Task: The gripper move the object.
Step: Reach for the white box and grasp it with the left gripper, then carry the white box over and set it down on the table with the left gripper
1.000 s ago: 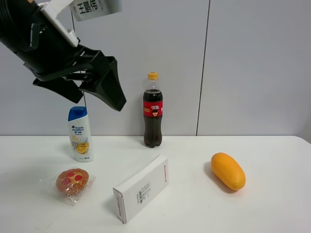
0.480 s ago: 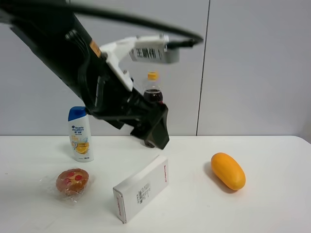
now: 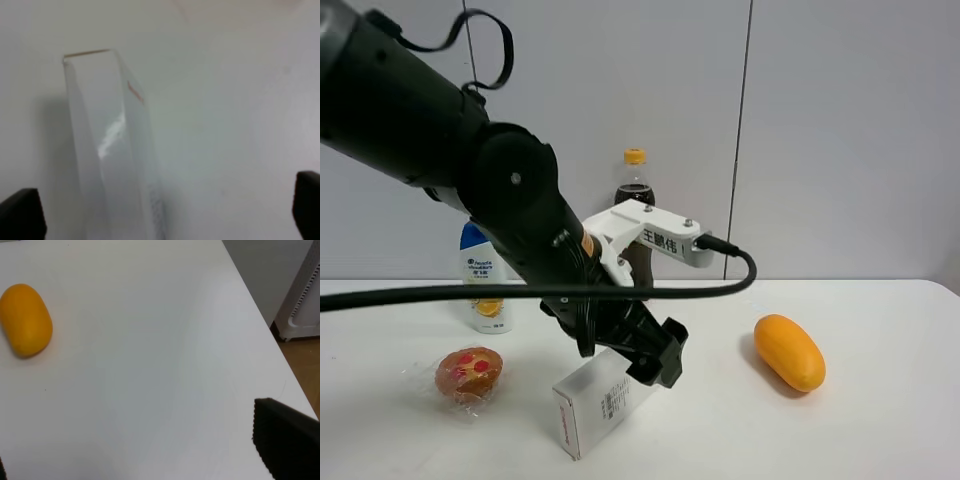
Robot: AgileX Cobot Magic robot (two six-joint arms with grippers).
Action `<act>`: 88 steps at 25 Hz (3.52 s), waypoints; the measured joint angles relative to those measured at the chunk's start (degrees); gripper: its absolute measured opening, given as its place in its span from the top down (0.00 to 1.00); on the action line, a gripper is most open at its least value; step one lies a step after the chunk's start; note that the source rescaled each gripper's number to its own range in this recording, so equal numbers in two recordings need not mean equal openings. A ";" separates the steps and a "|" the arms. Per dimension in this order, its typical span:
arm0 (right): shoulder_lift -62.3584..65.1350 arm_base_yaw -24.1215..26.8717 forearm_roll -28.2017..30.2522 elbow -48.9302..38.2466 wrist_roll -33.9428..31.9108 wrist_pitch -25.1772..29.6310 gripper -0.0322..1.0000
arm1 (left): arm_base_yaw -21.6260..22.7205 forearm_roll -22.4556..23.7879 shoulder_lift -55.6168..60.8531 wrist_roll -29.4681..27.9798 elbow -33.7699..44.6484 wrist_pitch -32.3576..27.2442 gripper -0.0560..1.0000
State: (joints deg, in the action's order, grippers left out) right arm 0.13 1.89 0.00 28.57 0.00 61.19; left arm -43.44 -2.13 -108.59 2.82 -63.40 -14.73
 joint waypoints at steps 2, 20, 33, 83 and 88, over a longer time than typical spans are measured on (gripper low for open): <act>0.00 0.00 0.00 0.00 0.00 0.00 0.00 | 0.48 0.24 -1.48 -0.05 0.00 0.99 0.00; 0.00 0.00 0.00 0.00 0.00 0.00 0.00 | 3.18 2.87 -7.33 -0.04 0.00 5.36 0.34; 0.00 0.00 0.00 0.00 0.00 0.00 0.00 | 3.95 2.76 1.49 -9.27 0.00 0.04 0.95; 0.00 0.00 0.00 0.00 0.00 0.00 0.00 | 41.35 5.37 5.60 -11.32 12.20 2.98 0.95; 0.00 0.00 0.00 0.00 0.00 0.00 0.00 | 41.35 5.37 5.02 -10.73 13.60 6.93 0.95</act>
State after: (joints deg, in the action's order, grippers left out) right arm 0.13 1.89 0.00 28.57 0.00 61.19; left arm -2.09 3.24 -103.57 -7.91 -49.80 -7.80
